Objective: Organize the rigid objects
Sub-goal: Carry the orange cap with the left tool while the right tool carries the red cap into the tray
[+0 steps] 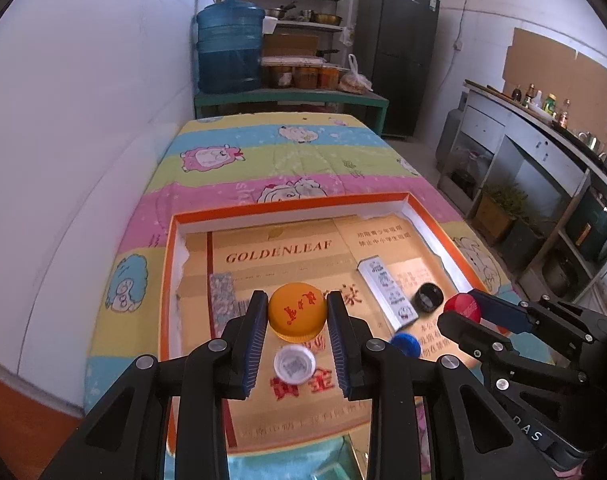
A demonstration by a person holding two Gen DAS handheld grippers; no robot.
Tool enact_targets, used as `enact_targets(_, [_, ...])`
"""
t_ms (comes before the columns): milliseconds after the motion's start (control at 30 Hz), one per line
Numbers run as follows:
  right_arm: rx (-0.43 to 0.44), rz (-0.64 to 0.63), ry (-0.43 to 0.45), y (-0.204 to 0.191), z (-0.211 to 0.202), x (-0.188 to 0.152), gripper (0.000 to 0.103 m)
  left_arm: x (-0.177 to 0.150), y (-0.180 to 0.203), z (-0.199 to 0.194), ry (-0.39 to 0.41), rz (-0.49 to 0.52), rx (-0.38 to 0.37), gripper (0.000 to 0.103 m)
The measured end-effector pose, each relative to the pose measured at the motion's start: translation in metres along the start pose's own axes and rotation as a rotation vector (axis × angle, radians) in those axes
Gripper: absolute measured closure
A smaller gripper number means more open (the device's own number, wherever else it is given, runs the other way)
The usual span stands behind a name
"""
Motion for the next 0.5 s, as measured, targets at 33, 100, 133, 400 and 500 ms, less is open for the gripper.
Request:
enact_targets(33, [-0.001,0.000,0.000,0.001,0.002,0.001,0.073,0.003,0.000,0.002,0.001,0.001,-0.001,0.072])
enact_targets(100, [-0.007,0.001,-0.001,0.005,0.005,0.005,0.073,0.008,0.000,0.006,0.001,0.001,-0.002,0.072])
enact_targets(133, [-0.009,0.002,-0.001,0.007,0.007,0.007,0.073,0.010,0.000,0.008,0.000,0.000,-0.003,0.072])
enact_targets(400, [-0.020,0.020,-0.006,0.030,0.021,0.025,0.073,0.020,-0.002,0.035,-0.036,-0.015,-0.019,0.072])
enact_targets(500, [-0.019,0.017,-0.014,0.036,0.027,0.031,0.073,0.024,-0.003,0.045,-0.055,-0.032,-0.029,0.072])
Point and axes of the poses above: each gripper's, at about its wrist camera, not at the fingertips, and z roughly the way its jaws point, y to its right, x to its top, the point moved 9 cm from there along z, roughly the way its jaws point, and after that the axes turned 2 degrees about z, right-handed, at the moved point
